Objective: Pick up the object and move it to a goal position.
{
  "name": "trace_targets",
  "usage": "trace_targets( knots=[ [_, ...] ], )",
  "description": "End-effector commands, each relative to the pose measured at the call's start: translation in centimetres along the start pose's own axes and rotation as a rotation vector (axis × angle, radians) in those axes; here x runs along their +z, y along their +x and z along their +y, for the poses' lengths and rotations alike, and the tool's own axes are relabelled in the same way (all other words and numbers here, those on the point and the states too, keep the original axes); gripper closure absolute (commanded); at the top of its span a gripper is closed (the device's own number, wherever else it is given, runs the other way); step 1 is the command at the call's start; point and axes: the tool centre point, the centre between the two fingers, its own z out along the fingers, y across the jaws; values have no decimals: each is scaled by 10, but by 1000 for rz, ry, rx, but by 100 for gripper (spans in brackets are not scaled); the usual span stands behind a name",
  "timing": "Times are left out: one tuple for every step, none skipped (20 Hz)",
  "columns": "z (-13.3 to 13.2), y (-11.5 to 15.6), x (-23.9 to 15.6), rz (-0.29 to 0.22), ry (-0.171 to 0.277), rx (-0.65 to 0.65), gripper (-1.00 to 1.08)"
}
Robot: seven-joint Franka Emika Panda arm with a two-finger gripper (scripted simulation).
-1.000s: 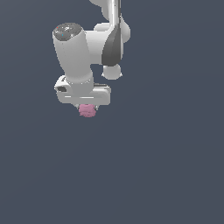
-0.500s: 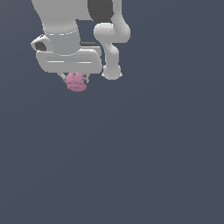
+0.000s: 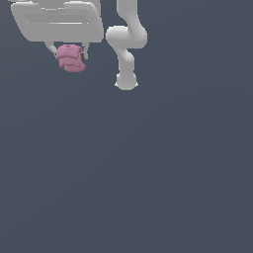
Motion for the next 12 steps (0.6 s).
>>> trace_targets(
  knots=[
    [5, -5, -17, -2, 0, 0, 108],
    [6, -6, -23, -2, 0, 0, 108],
    [7, -7, -27, -2, 0, -1, 108],
    [8, -8, -32, -2, 0, -1, 108],
    [9, -9, -36, -2, 0, -1, 108],
    [10, -10, -39, -2, 0, -1, 108],
    [11, -10, -42, -2, 0, -1, 108],
    [12, -11, -44, -2, 0, -1, 108],
    [12, -11, -46, -2, 0, -1, 108],
    [13, -11, -47, -2, 0, -1, 108],
    [13, -11, -48, -2, 0, -1, 108],
    [13, -11, -48, -2, 0, -1, 108]
  ],
)
